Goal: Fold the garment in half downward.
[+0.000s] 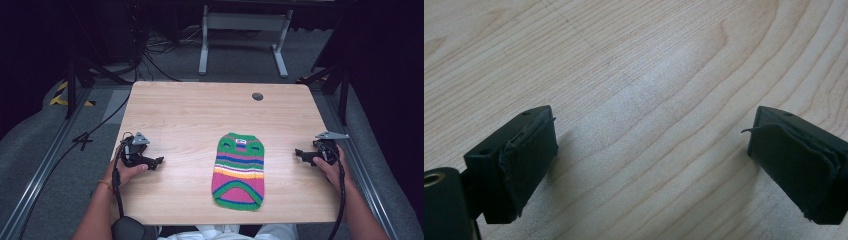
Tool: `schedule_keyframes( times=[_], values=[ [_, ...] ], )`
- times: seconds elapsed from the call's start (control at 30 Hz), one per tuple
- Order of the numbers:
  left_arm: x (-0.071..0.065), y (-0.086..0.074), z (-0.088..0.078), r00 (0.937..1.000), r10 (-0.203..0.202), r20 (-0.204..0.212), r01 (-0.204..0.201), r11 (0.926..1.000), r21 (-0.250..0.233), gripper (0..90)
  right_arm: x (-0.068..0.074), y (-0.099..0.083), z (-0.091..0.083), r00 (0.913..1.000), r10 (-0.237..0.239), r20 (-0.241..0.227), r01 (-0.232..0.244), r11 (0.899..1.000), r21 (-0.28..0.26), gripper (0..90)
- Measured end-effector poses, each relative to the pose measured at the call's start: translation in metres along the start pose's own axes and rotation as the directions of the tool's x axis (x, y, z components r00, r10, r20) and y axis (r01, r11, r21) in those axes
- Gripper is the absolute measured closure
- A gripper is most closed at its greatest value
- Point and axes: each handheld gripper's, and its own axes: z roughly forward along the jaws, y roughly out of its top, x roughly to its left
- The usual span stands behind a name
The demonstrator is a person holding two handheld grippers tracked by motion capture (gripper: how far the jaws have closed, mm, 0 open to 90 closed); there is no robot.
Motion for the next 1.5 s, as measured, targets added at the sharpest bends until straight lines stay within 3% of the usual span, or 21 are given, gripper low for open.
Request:
schedule_keyframes(
  times=[0.2,0.33,0.43,0.67,0.83,0.93,1.03,1.2,1.23,1.33,1.4,1.5],
  values=[
    [0.001,0.002,0.0,0.9999,0.014,-0.005,-0.014,0.9998,0.018,6.3,0.0,0.001,0.0,1.0,0.0,-0.003,0.0,1.0,0.009,9.7],
    [0.001,0.003,0.0,0.9998,0.001,0.019,-0.002,0.9998,0.019,6.5,-0.001,0.002,0.0,1.0,-0.006,-0.006,0.006,1.0,0.015,9.6],
    [0.0,0.005,0.0,0.9994,0.012,0.031,-0.012,0.9999,0.008,14.5,-0.001,0.002,0.0,1.0,-0.007,-0.006,0.007,1.0,0.015,9.7],
    [-0.008,0.013,0.004,0.9974,0.051,0.051,-0.052,0.9985,0.014,21.5,-0.001,0.001,-0.004,1.0,-0.001,-0.009,0.001,1.0,0.012,20.1],
    [-0.011,0.014,-0.001,0.9973,0.05,0.053,-0.05,0.9988,0.0,22.5,0.003,0.003,-0.007,0.9991,-0.02,-0.036,0.02,1.0,0.0,24.3],
    [-0.014,0.016,-0.003,0.9964,0.056,0.064,-0.056,0.9984,-0.004,23.2,0.01,0.006,-0.009,0.9981,-0.035,-0.051,0.034,0.999,-0.008,25.2],
    [-0.019,0.022,-0.001,0.9919,0.114,0.056,-0.114,0.9935,0.002,24.1,0.019,0.013,-0.011,0.996,-0.06,-0.066,0.059,0.998,-0.026,27.5],
    [-0.022,0.039,0.0,0.985,0.152,0.083,-0.152,0.9884,-0.006,25.9,0.037,0.027,-0.009,0.989,-0.102,-0.107,0.098,0.994,-0.05,34.7],
    [-0.021,0.047,0.0,0.9848,0.146,0.094,-0.145,0.9892,-0.02,26.1,0.048,0.034,-0.006,0.9824,-0.13,-0.134,0.125,0.991,-0.046,37.3],
    [-0.024,0.055,0.001,0.9835,0.151,0.101,-0.15,0.9886,-0.018,26.6,0.058,0.04,-0.003,0.9772,-0.15,-0.15,0.145,0.989,-0.041,39.0],
    [-0.028,0.063,0.004,0.9811,0.159,0.11,-0.157,0.9873,-0.022,28.8,0.07,0.049,0.003,0.9674,-0.173,-0.184,0.169,0.985,-0.039,41.0],
    [-0.035,0.074,0.009,0.9763,0.176,0.126,-0.173,0.9843,-0.034,29.4,0.082,0.06,0.011,0.9603,-0.193,-0.202,0.188,0.981,-0.044,43.4]
  ],
)
